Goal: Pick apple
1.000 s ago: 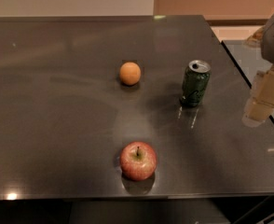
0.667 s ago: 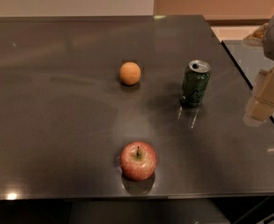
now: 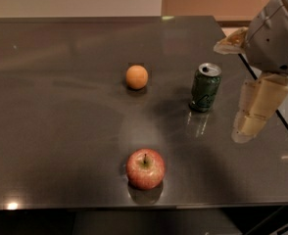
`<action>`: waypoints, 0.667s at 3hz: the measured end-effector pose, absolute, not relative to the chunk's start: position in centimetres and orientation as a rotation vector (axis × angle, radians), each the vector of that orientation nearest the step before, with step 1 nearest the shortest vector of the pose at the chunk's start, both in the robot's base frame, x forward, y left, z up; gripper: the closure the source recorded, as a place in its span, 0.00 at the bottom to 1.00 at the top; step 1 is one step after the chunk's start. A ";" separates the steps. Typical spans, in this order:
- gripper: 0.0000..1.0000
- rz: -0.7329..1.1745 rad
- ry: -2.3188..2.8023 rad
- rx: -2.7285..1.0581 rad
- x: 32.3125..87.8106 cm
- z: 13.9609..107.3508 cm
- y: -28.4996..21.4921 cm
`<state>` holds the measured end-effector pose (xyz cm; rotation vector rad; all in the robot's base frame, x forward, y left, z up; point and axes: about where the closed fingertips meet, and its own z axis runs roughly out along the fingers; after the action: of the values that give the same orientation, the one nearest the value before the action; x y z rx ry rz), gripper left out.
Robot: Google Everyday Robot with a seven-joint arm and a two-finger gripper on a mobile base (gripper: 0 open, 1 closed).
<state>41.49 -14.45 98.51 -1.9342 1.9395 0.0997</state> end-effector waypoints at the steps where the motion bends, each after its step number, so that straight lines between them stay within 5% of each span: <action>1: 0.00 0.163 1.853 -2.018 40.5 97.0 -11.2; 2: 0.00 0.225 1.775 -2.096 39.3 94.8 -8.2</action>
Offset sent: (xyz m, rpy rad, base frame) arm -0.0368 0.0946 -0.0713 0.0521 0.0977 0.2847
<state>39.31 -8.24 94.81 -2.0955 1.7753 0.2246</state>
